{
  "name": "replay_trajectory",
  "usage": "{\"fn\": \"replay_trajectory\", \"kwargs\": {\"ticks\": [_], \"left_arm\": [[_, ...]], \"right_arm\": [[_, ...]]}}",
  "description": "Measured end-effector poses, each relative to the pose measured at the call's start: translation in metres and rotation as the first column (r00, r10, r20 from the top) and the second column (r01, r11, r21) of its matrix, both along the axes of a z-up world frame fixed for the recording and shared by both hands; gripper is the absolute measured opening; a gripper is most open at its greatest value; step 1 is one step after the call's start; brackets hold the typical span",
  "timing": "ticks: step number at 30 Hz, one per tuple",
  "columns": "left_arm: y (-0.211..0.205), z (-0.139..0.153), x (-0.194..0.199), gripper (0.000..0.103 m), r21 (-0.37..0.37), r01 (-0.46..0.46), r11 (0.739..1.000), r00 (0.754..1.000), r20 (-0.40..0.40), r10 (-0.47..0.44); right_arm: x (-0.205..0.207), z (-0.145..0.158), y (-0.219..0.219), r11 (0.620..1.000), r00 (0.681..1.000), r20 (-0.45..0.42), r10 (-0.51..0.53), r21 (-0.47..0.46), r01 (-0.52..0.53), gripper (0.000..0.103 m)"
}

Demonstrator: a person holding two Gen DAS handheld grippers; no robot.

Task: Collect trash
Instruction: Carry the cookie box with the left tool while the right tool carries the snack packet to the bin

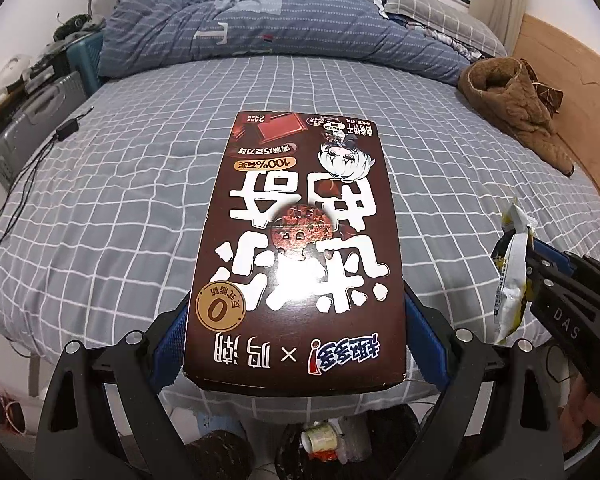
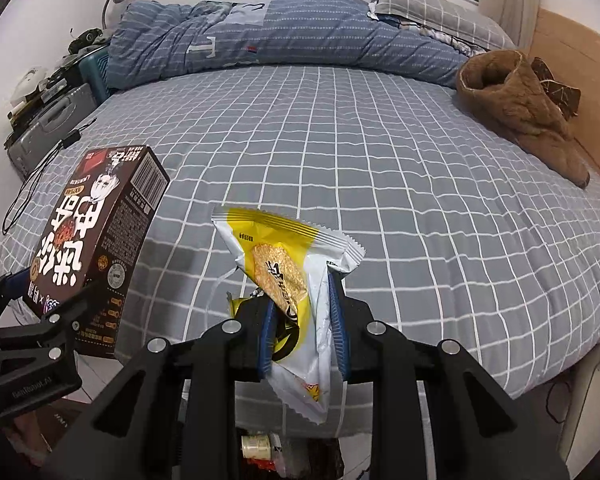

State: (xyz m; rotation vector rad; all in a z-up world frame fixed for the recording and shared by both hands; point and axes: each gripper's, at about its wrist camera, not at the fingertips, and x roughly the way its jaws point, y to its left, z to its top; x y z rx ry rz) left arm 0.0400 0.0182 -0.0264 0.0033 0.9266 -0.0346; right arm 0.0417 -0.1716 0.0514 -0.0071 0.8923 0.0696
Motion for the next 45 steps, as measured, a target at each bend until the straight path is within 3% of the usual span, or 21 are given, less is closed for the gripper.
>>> {"fn": "replay_trajectory", "kwargs": {"ticks": [13, 45], "left_arm": [[-0.002, 0.007, -0.035, 0.089, -0.003, -0.006, 1.0, 1.0, 0.0, 0.006], [-0.023, 0.003, -0.123, 0.089, 0.004, 0.027, 1.0, 0.999, -0.023, -0.027]], "right_arm": [[-0.024, 0.005, 0.003, 1.0, 1.0, 0.002, 0.002, 0.0, -0.002, 0.024], [-0.137, -0.007, -0.008, 1.0, 1.0, -0.013, -0.014, -0.001, 0.014, 0.024]]}}
